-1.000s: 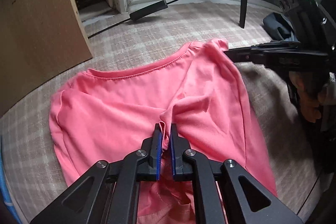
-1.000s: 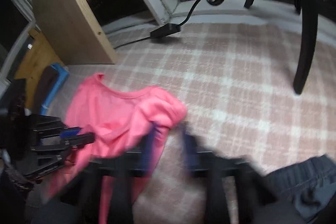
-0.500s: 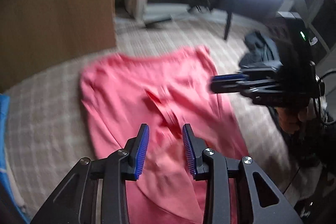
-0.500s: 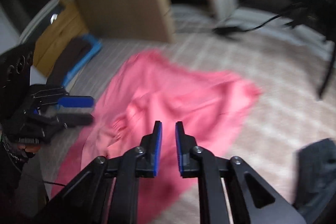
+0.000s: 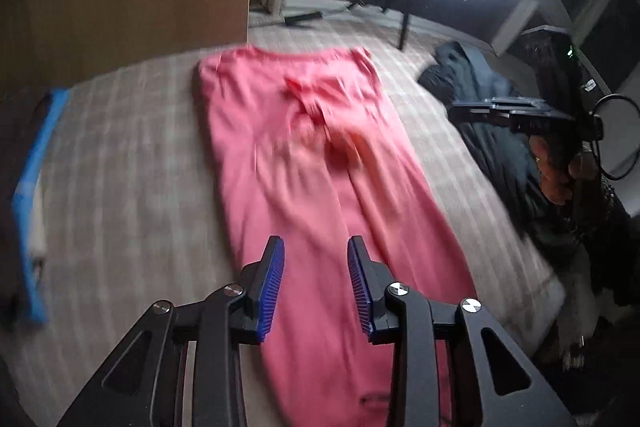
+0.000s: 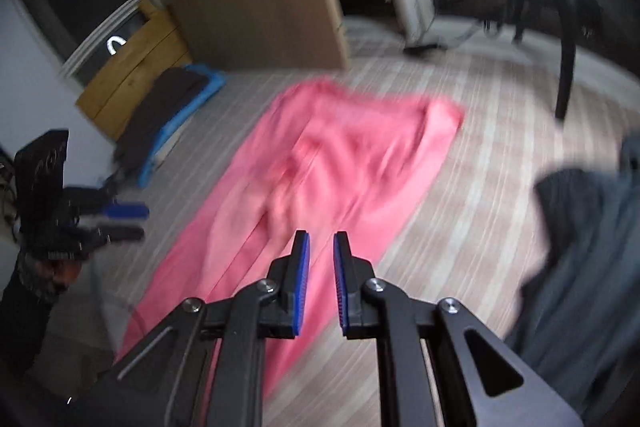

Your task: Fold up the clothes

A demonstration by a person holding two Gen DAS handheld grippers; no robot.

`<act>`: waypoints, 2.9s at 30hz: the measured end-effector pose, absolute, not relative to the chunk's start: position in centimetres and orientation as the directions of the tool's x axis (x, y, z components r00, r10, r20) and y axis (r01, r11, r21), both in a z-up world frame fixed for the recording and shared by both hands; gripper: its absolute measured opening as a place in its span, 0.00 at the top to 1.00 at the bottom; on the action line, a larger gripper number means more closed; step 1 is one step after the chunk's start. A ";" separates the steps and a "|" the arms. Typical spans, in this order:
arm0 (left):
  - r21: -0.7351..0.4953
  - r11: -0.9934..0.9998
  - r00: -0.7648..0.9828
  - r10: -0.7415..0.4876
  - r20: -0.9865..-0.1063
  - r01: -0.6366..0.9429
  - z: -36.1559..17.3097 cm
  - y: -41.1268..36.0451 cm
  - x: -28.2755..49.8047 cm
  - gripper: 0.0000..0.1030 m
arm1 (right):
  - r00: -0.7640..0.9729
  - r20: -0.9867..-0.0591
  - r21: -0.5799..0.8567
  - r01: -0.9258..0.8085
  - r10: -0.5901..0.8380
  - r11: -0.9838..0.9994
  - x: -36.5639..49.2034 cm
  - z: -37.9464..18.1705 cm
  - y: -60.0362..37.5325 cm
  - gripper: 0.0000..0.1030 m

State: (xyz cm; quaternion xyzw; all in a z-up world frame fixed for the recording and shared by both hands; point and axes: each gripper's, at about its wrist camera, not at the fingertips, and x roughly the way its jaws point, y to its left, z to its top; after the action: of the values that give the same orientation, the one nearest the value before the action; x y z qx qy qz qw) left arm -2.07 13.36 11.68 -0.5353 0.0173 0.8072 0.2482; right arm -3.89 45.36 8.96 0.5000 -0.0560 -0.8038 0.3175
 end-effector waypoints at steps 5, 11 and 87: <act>-0.274 -0.850 -0.217 0.402 -0.890 -0.450 11.4 12.2 6.2 0.69 | -0.240 -0.783 0.482 0.348 -0.573 -0.804 5.6 7.8 46.6 0.88; -0.319 -0.789 -0.140 0.450 -0.882 -0.525 12.5 10.8 13.4 0.68 | -0.369 -0.687 0.616 0.161 -0.626 -0.771 17.8 12.9 51.4 0.64; -0.267 -0.956 -0.284 0.291 -0.914 -0.119 4.3 5.6 22.6 0.74 | -0.420 -0.814 0.257 0.359 -0.401 -0.897 -1.7 16.4 28.3 0.62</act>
State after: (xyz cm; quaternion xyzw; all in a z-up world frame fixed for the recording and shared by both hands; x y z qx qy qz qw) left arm 22.57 5.64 4.29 -0.5845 -0.0735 0.7978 0.1284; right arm -1.74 28.35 16.42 0.4891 -0.0218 -0.8423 0.2255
